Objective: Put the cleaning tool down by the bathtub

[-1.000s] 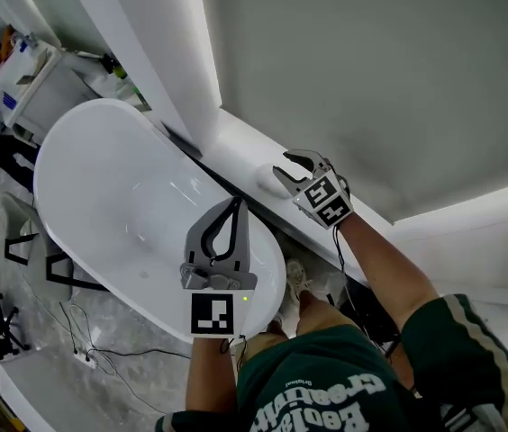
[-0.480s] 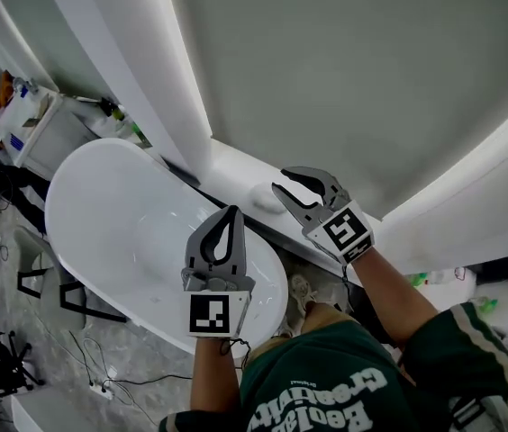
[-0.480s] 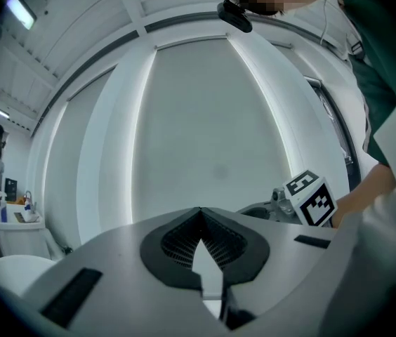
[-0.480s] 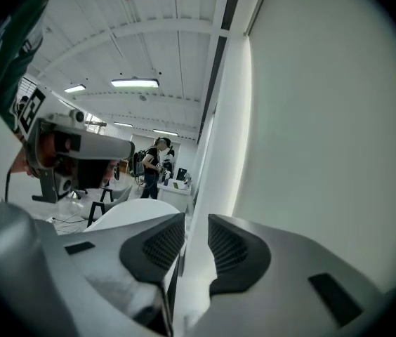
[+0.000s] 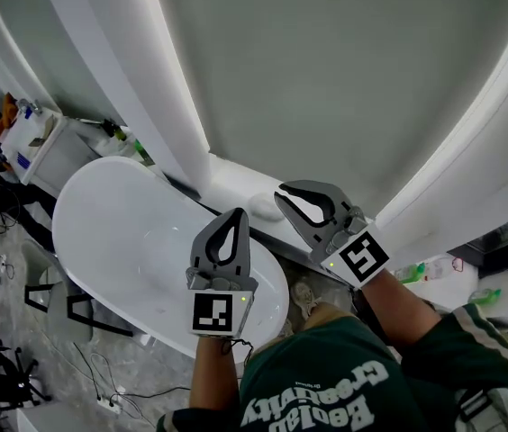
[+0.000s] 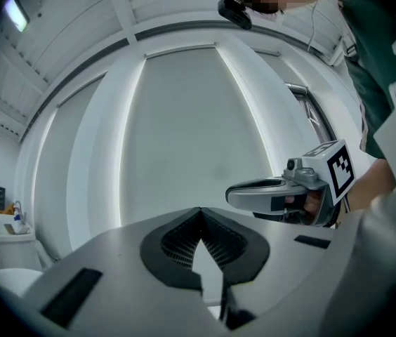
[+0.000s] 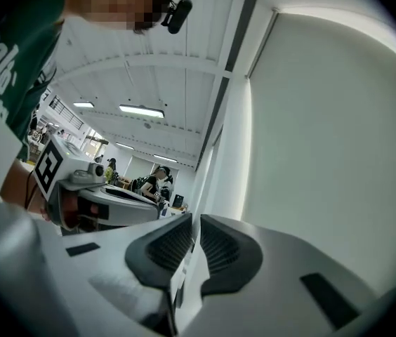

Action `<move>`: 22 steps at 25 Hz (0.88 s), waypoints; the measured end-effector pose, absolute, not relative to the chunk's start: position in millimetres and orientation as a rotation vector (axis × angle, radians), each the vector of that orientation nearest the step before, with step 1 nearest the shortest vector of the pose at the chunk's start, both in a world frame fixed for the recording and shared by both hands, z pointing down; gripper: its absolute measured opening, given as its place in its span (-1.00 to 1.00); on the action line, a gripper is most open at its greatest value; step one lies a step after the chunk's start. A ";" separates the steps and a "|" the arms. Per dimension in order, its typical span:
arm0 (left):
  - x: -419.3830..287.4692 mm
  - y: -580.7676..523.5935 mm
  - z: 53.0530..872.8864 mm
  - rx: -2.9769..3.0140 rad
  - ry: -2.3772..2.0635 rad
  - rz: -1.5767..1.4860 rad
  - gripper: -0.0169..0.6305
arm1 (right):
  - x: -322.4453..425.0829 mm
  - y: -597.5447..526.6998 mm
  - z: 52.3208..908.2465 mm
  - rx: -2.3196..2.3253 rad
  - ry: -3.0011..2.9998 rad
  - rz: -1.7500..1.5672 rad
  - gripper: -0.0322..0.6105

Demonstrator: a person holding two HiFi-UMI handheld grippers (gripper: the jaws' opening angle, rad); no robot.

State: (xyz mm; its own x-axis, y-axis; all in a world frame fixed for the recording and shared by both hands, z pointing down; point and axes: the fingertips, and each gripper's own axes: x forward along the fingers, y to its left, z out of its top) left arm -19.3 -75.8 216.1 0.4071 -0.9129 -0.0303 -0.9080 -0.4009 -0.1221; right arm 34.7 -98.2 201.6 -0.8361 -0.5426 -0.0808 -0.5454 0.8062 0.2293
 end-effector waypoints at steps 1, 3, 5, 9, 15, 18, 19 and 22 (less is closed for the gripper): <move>-17.5 -73.8 212.5 -2.534 1.643 -0.056 -0.94 | 34.9 -91.8 195.8 -0.894 2.965 0.390 -0.75; -14.1 -70.8 205.7 -2.534 1.632 -0.044 -0.94 | 37.3 -81.0 186.9 -0.894 2.942 0.389 -0.79; -9.6 -69.4 200.4 -2.531 1.607 -0.038 -0.94 | 42.1 -74.4 182.1 -0.906 2.922 0.382 -0.82; -5.6 -67.3 195.2 -2.524 1.600 -0.026 -0.94 | 51.0 -71.4 183.7 -0.960 2.896 0.346 -0.84; -7.1 -67.9 186.6 -2.513 1.582 -0.036 -0.94 | 42.2 -67.1 192.3 -0.949 2.934 0.382 -0.85; -9.6 -70.6 185.0 -2.512 1.576 -0.040 -0.94 | 39.0 -69.8 189.7 -0.947 2.932 0.383 -0.85; -9.2 -70.9 184.6 -2.510 1.572 -0.044 -0.94 | 39.2 -71.8 188.3 -0.950 2.926 0.377 -0.85; -7.4 -69.4 185.2 -2.504 1.562 -0.059 -0.94 | 37.6 -72.7 185.2 -0.943 2.910 0.385 -0.85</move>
State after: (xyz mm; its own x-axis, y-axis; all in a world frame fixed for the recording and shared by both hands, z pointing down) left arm -7.4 -69.4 185.2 0.4444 -0.8934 -0.0662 -0.8859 -0.4273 -0.1805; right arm 37.6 -72.7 185.2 -0.8112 -0.5697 -0.1318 -0.5844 0.7818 0.2175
